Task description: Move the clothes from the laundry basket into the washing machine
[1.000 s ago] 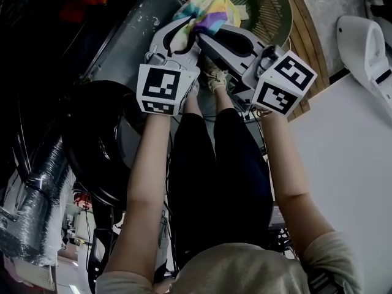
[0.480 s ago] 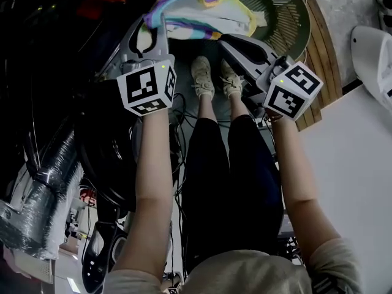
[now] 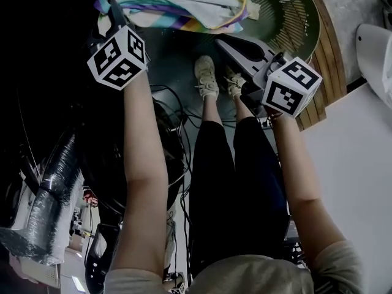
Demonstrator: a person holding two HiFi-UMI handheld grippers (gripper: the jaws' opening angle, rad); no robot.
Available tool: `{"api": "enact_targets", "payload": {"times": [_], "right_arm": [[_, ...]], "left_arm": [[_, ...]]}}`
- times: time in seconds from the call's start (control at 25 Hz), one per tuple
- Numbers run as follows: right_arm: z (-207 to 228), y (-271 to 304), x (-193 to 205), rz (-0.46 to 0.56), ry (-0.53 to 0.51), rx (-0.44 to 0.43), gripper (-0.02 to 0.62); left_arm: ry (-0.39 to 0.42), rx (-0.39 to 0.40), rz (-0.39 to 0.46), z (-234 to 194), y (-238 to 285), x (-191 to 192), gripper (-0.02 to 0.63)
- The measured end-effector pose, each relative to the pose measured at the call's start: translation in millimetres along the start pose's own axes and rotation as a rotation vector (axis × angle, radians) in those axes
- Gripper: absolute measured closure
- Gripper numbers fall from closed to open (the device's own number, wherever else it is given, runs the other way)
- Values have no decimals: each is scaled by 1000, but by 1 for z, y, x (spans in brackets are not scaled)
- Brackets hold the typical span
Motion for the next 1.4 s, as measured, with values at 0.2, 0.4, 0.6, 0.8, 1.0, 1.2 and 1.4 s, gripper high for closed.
{"api": "enact_targets", "payload": {"times": [0.2, 0.4, 0.6, 0.8, 1.0, 1.2, 1.4], "right_arm": [[9, 4, 7, -13, -1, 2, 578], [18, 4, 14, -7, 14, -6, 578], [21, 4, 22, -13, 33, -24, 578], [22, 5, 27, -23, 39, -28, 578], [17, 6, 24, -22, 34, -36, 578], [12, 5, 22, -11, 29, -44, 578], [9, 5, 25, -48, 24, -42, 578]], "left_arm": [[-16, -116, -2, -1, 26, 15, 512], [-17, -153, 34, -11, 42, 3, 512], [8, -263, 166, -32, 51, -33, 574], [0, -265, 147, -34, 65, -37, 572], [-112, -250, 43, -35, 64, -12, 486], [-253, -237, 46, -38, 29, -5, 304], [-303, -88, -148, 1, -20, 34, 253]]}}
Point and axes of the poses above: the fingertips, and each gripper's own axes: y forward along the fingers, z to its right, x out of its underside, the point moved 10 cm from there along -y, backward along the fingers, and after that the axes turned 12 degrees about -x, right-handed, at the moved point
